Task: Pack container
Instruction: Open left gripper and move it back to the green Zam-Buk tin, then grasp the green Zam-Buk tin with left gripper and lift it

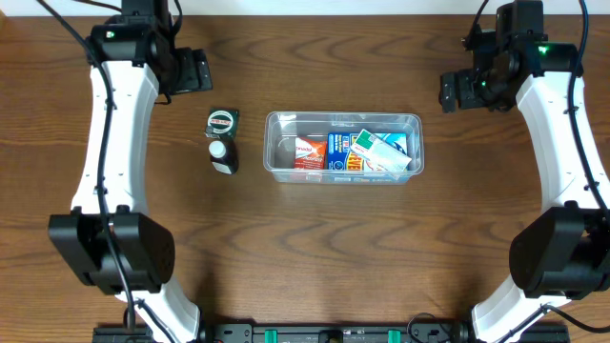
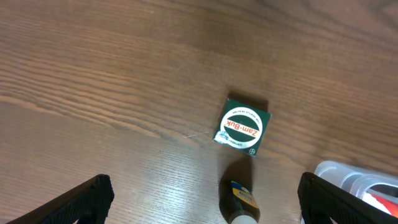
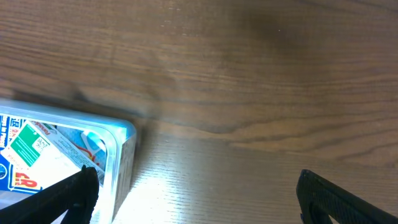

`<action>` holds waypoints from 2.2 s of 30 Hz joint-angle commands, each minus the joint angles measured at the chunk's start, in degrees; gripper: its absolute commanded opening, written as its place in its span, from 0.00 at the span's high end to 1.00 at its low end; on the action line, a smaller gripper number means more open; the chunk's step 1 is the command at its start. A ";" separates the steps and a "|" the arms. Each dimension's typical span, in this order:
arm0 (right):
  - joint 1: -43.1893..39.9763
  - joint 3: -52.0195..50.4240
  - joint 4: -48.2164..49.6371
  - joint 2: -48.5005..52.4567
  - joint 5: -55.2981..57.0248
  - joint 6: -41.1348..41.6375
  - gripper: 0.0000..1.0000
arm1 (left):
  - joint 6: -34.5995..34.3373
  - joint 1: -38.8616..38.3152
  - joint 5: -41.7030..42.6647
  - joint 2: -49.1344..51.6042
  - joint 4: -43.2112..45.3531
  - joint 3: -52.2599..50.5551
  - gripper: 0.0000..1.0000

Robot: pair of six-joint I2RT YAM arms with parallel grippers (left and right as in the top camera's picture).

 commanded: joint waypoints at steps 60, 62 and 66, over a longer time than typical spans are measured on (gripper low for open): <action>-0.26 0.13 -0.09 -0.28 0.07 0.81 0.01 | 15.76 -3.61 5.14 25.81 4.31 0.00 0.24; -0.26 0.13 -0.09 -0.28 0.07 0.81 0.01 | 15.45 -3.61 5.11 25.81 3.96 0.00 0.31; -0.26 0.13 -0.09 -0.28 0.07 0.81 0.01 | 13.81 -3.61 5.11 25.81 3.43 0.00 0.39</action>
